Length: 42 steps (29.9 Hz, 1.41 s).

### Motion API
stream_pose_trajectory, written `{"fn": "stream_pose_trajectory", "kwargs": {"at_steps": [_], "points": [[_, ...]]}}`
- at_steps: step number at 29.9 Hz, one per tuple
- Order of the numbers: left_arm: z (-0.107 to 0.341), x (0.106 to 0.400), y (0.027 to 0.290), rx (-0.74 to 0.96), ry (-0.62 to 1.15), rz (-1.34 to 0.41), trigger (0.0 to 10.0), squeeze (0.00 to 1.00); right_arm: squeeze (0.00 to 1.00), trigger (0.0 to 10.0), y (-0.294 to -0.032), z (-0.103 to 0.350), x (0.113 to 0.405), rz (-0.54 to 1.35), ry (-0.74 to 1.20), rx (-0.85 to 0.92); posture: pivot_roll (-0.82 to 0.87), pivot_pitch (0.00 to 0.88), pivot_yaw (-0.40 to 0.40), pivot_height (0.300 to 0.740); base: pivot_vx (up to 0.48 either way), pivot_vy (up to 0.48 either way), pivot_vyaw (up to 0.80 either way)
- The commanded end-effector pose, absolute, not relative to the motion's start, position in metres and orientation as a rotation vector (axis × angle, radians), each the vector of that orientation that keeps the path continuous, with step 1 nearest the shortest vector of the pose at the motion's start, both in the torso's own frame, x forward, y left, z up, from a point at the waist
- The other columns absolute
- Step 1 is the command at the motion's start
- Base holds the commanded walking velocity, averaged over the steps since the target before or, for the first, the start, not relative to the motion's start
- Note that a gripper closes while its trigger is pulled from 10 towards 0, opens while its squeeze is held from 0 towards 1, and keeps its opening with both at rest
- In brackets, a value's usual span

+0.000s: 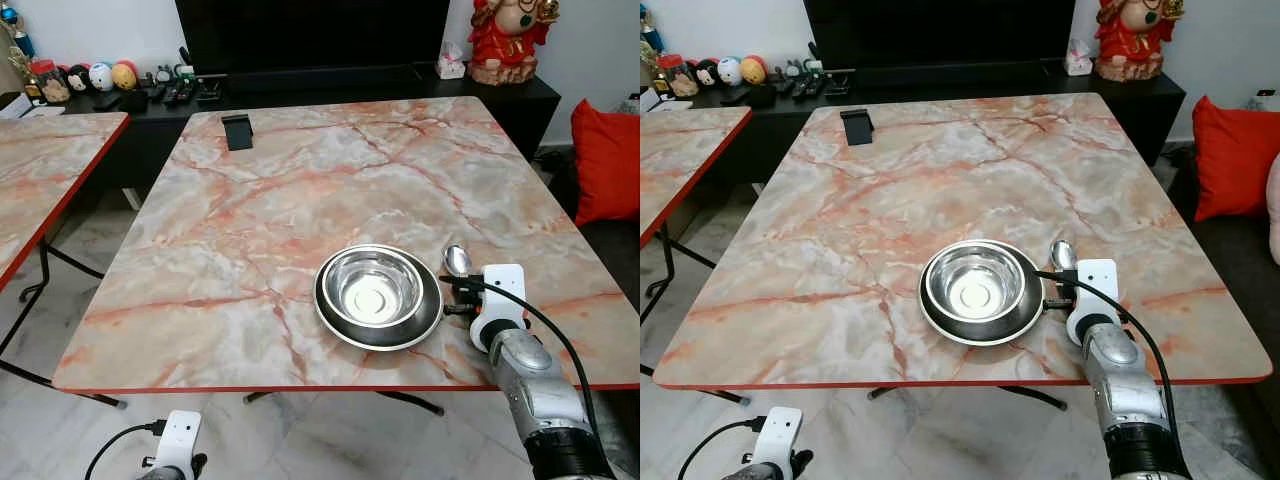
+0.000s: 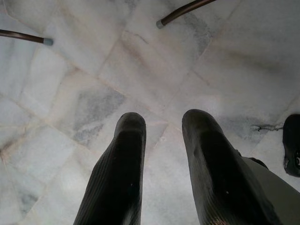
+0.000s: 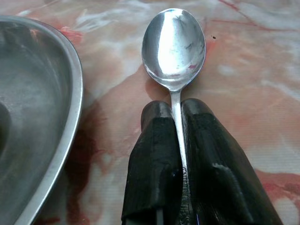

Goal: Setting the table

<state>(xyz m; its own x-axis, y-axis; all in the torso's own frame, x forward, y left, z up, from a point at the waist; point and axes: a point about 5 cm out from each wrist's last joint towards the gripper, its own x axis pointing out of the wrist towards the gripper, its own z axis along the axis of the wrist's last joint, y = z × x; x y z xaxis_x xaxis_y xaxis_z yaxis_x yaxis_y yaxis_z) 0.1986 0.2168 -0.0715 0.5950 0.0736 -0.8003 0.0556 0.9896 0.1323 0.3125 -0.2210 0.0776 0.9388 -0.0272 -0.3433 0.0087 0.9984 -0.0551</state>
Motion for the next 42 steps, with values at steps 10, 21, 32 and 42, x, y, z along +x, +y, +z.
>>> {"fn": "stream_pose_trajectory", "kwargs": {"at_steps": [10,21,32,42], "points": [[-0.072,0.197,0.221,0.166,0.950,0.008,10.0,0.00,0.00,10.0,-0.218,0.074,0.314,-0.024,0.358,-0.053,-0.05,0.000,0.081,0.740,0.000,0.000,0.00],[-0.071,0.197,0.222,0.178,0.948,-0.002,10.0,0.00,0.64,10.0,-0.216,0.075,0.316,-0.018,0.349,-0.060,-0.05,0.000,0.083,0.740,0.000,0.000,0.00],[-0.071,0.198,0.221,0.178,0.946,-0.004,10.0,0.00,0.00,10.0,-0.217,0.077,0.318,-0.032,0.340,-0.069,-0.05,0.000,0.082,0.740,0.000,0.000,0.00],[-0.071,0.198,0.221,0.180,0.945,-0.007,10.0,0.00,0.00,10.0,-0.226,0.124,0.328,-0.120,0.068,-0.069,-0.05,0.000,0.082,0.740,0.000,0.000,0.00]]}}
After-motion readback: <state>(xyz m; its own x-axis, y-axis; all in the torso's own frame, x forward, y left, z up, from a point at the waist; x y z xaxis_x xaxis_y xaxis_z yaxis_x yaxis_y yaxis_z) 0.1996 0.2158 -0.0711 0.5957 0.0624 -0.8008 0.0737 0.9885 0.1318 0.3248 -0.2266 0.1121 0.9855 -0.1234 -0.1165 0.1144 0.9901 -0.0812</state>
